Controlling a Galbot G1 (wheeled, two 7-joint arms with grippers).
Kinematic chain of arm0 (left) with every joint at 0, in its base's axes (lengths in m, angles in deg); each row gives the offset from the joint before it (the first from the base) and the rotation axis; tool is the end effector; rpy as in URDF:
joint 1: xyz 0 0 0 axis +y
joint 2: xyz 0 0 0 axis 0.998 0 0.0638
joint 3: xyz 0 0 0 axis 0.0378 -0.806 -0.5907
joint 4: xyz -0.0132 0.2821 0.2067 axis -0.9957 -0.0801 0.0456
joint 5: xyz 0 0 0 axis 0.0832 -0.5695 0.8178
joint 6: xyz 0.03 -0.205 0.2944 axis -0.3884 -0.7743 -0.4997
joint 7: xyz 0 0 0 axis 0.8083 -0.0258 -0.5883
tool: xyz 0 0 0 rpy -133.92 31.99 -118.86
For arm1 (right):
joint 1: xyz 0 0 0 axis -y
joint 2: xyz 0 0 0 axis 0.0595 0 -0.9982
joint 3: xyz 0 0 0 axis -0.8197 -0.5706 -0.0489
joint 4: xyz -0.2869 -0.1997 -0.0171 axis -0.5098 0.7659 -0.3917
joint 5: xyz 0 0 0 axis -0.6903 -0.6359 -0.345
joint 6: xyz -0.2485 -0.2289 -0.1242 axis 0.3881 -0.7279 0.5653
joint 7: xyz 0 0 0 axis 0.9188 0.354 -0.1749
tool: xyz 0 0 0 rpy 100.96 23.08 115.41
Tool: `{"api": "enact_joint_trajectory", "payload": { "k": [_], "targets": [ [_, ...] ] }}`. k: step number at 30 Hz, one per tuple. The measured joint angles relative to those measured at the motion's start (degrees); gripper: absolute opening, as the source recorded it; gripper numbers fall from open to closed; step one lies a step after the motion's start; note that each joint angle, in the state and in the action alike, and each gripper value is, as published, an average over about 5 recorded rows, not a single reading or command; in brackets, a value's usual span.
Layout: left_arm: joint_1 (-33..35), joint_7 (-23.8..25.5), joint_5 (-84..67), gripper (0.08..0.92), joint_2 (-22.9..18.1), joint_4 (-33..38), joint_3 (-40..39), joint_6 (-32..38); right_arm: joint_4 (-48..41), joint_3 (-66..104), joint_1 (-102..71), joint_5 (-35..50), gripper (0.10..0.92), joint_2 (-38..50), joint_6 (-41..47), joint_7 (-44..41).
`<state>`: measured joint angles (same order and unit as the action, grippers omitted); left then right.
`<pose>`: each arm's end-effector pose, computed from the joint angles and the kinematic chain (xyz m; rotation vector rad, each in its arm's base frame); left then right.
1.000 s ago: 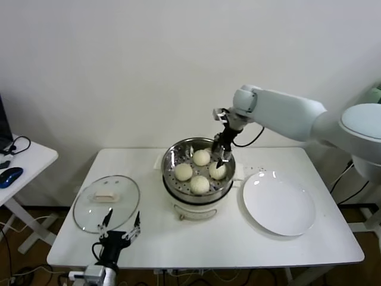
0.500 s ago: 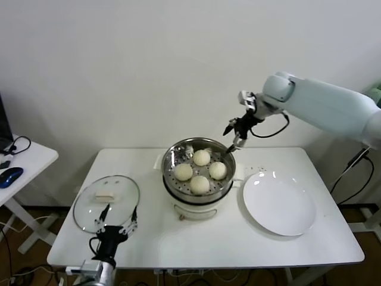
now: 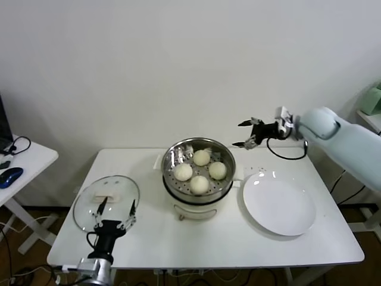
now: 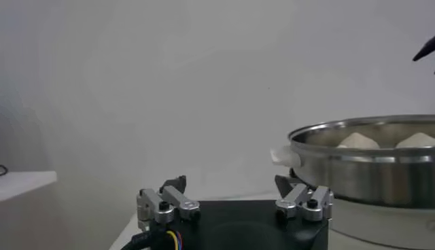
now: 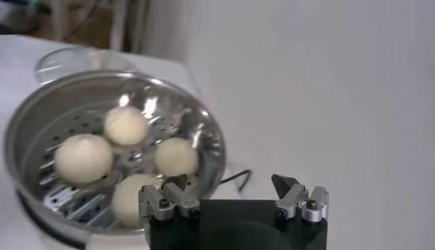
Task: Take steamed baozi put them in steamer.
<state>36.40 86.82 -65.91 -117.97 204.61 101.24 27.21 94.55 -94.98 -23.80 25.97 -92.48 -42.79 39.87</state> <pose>0.1702 0.0474 -0.3335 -0.0224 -3.0825 -0.2103 0.5332 -0.1471 -0.0946 1.2821 -2.3383 0.9155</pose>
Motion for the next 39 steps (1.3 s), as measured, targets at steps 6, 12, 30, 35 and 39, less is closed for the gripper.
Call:
{"api": "enact_joint_trajectory", "payload": {
  "k": [6, 12, 30, 35, 39],
  "targets": [
    [0.5, 1.01, 0.2, 0.823, -0.42, 0.12, 0.63, 0.86, 5.65, 21.46, -19.61, -3.97, 0.823, 0.99, -2.46, 7.21],
    [1.11, 1.73, 0.35, 0.823, -0.96, 0.22, 0.86, 1.02, 10.9, 43.26, -38.73, -9.99, 0.823, -4.26, -4.82, 12.25],
    [0.18, 3.61, -0.86, 0.823, -1.33, -0.04, 2.68, 0.05, 25.93, 81.36, -80.15, -21.66, 0.823, -34.16, -14.01, 18.64],
    [0.22, 3.78, -1.0, 0.823, -1.45, -0.12, 2.77, -0.07, 27.96, 84.91, -87.63, -22.39, 0.823, -38.41, -16.9, 19.16],
    [0.29, 4.16, -1.47, 0.823, -1.77, 0.15, 2.77, -0.43, 29.53, 86.25, -92.17, -22.79, 0.823, -40.99, -18.78, 19.34]
  ]
}}
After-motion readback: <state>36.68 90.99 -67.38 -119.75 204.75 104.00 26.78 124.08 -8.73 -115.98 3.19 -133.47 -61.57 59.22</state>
